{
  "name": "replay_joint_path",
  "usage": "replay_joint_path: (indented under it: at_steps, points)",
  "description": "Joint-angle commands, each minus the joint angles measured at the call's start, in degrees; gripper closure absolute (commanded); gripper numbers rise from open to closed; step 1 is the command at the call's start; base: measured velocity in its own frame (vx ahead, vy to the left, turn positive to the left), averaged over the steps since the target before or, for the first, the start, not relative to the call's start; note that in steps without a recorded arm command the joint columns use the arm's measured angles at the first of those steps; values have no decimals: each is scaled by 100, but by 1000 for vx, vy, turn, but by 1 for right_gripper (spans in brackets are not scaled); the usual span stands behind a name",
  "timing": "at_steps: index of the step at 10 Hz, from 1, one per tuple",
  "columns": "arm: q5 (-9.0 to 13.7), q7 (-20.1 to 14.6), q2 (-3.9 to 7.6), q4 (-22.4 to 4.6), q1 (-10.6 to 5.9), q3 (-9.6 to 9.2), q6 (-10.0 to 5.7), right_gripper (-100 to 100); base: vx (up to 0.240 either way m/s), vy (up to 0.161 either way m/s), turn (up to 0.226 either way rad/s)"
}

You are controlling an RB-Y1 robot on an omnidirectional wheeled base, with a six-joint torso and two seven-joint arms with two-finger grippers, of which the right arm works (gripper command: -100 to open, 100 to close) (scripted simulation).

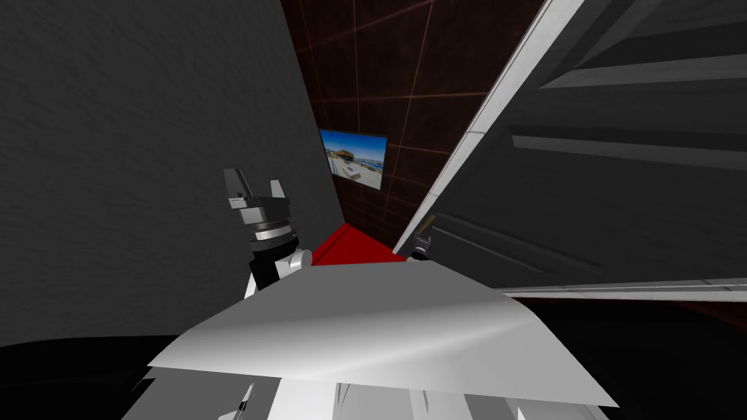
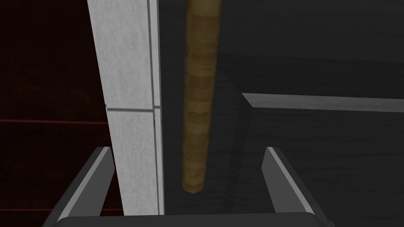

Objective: Pull the door open

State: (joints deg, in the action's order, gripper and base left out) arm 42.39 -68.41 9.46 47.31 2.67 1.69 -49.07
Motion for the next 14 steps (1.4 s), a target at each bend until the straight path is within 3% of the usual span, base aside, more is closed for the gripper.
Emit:
replay_joint_path:
  at_steps: [1, 4, 5, 9, 11, 12, 13, 14]
  points:
    - [-1, -174, 118, -95, 32, -16, -45, -100, 108, -8, 15]
    - [4, -456, 332, -187, 134, -39, -91, -100, 100, -9, 18]
    - [6, -643, 475, -248, 202, -54, -122, -100, 129, 9, 28]
    - [11, -978, 731, -358, 323, -81, -177, -100, 112, -10, 17]
    - [15, -1220, 915, -437, 411, -100, -217, -100, 149, -1, 21]
    - [11, -1165, 870, -430, 392, -99, -222, -100, 63, 6, -33]
    - [11, -1165, 870, -430, 392, -99, -222, 100, -27, 14, 32]
    - [11, -1165, 870, -430, 392, -99, -222, 100, -28, 1, 0]
